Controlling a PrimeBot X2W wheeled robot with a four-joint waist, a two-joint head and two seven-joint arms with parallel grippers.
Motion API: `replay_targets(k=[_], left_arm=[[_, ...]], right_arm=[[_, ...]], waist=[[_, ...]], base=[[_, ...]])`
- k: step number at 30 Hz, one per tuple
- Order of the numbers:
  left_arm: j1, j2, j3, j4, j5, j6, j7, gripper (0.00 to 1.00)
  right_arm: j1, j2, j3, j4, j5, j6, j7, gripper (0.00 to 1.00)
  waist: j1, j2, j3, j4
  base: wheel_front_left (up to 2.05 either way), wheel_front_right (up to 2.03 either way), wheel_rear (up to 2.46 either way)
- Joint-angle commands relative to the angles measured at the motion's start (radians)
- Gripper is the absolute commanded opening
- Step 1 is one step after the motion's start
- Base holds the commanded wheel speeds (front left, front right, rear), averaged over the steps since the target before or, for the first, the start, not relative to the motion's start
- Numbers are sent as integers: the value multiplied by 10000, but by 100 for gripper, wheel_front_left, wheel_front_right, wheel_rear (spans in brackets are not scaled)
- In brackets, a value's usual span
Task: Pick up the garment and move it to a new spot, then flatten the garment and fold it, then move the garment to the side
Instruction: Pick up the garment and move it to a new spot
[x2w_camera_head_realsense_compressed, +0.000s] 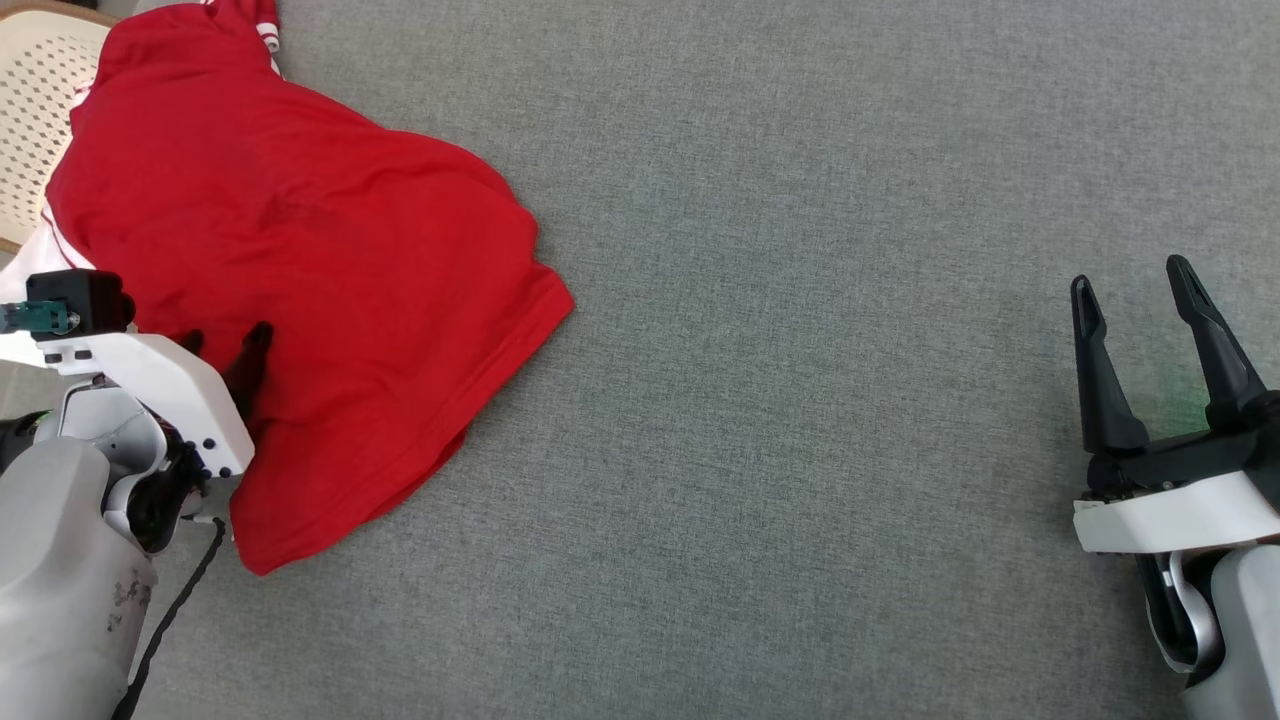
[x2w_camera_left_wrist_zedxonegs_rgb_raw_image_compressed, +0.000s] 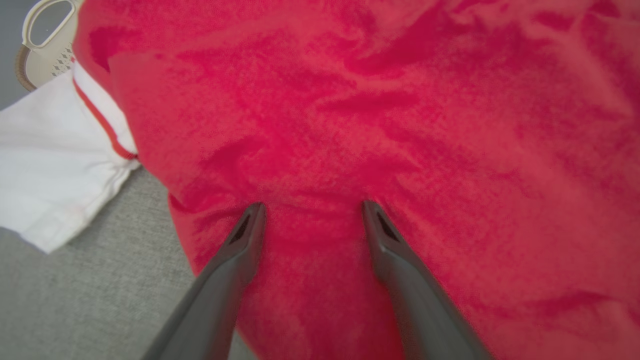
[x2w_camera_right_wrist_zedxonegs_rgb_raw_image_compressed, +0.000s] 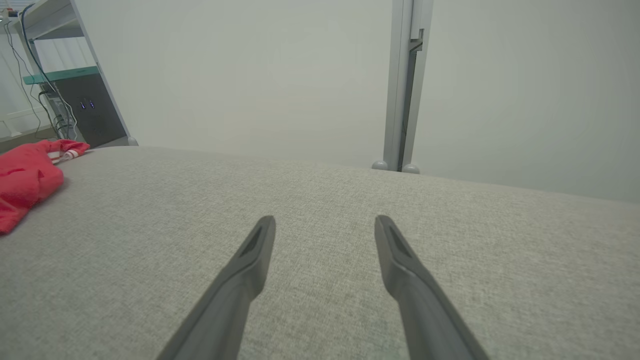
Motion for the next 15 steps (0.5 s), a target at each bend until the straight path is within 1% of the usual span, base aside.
replay_targets(k=[1, 2, 4, 8, 15], left_arm=[[83, -282, -320, 135, -125, -19, 218, 49], [94, -287, -448, 137, -213, -20, 214, 0], [156, -259, -674, 82, -456, -21, 166, 0], [236, 16, -1010, -291, -811, -32, -281, 0], [348, 517, -1445, -1599, -1397, -18, -1149, 0]], right_arm=[[-81, 2, 5, 12, -70, -3, -52, 100], [-96, 24, 2, 21, -81, -3, -52, 100], [-126, 75, -10, 49, -84, -3, -54, 100], [-149, 207, -12, 112, -32, -3, -54, 100], [41, 573, -71, 221, 103, -3, -52, 100]], waist=[[0, 0, -9, -26], [0, 0, -30, -48], [0, 0, -116, -93], [0, 0, -399, -187], [0, 0, -1212, -380]], base=[[0, 0, 0], [0, 0, 0], [0, 0, 0], [0, 0, 0], [0, 0, 0]])
